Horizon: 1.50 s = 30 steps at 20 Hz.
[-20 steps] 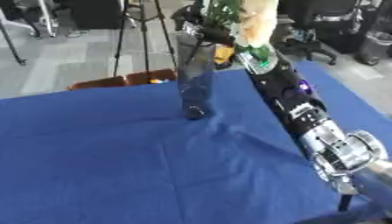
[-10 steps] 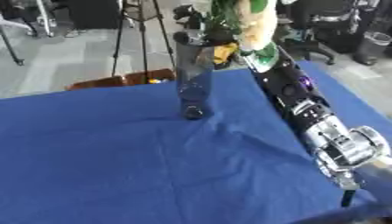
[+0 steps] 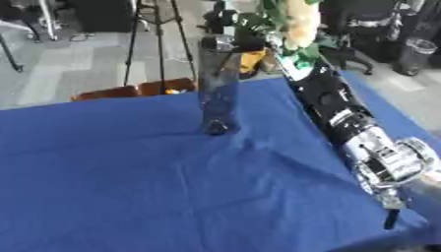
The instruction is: Arrange flowers into the vase.
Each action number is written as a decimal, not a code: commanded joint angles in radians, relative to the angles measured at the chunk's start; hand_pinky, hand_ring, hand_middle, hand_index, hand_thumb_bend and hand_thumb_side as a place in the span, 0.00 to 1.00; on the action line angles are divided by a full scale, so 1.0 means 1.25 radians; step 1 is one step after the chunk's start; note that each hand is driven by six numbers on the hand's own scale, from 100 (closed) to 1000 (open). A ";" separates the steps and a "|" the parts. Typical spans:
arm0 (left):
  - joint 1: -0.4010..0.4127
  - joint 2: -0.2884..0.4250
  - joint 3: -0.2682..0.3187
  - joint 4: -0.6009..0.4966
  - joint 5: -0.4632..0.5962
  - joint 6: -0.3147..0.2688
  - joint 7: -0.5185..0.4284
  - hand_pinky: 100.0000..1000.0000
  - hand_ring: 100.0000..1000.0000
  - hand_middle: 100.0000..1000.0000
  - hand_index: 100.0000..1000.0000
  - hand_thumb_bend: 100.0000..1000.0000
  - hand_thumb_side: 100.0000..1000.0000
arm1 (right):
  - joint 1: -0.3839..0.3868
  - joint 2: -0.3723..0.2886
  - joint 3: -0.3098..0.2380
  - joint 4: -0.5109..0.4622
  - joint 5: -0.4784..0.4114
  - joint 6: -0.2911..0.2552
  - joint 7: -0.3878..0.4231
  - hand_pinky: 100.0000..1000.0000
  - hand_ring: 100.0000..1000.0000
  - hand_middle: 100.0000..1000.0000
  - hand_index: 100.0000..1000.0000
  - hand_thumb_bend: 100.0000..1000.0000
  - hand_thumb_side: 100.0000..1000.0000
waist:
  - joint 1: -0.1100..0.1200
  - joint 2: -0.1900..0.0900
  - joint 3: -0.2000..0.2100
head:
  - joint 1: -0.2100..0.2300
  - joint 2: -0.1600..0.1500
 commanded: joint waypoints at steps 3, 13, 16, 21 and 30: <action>-0.006 0.023 0.005 -0.011 -0.002 -0.002 -0.002 0.45 0.47 0.44 0.65 0.36 0.74 | -0.021 -0.038 -0.013 0.020 0.029 0.010 -0.001 1.00 1.00 0.84 0.98 0.63 0.79 | -0.013 0.002 0.001 | -0.005 -0.007; -0.005 0.025 0.005 -0.010 -0.002 -0.003 -0.003 0.45 0.47 0.44 0.65 0.36 0.74 | -0.022 -0.053 -0.021 0.054 0.073 0.017 -0.012 1.00 1.00 0.85 0.99 0.63 0.79 | -0.019 0.002 0.000 | -0.009 -0.007; -0.005 0.025 0.005 -0.011 -0.002 -0.003 -0.003 0.45 0.47 0.44 0.65 0.36 0.74 | -0.024 -0.056 -0.022 0.060 0.081 0.015 -0.012 1.00 1.00 0.85 0.99 0.65 0.79 | -0.021 0.002 -0.001 | -0.010 -0.006; -0.005 0.026 0.005 -0.011 -0.002 -0.003 -0.003 0.45 0.47 0.44 0.65 0.36 0.74 | -0.025 -0.058 -0.023 0.062 0.080 0.013 -0.009 1.00 1.00 0.85 0.99 0.65 0.79 | -0.022 0.001 -0.002 | -0.010 -0.006; -0.005 0.026 0.005 -0.011 -0.002 -0.003 -0.003 0.45 0.47 0.44 0.65 0.36 0.74 | -0.025 -0.059 -0.023 0.062 0.080 0.013 -0.008 1.00 1.00 0.85 0.99 0.65 0.79 | -0.022 0.001 -0.003 | -0.010 -0.006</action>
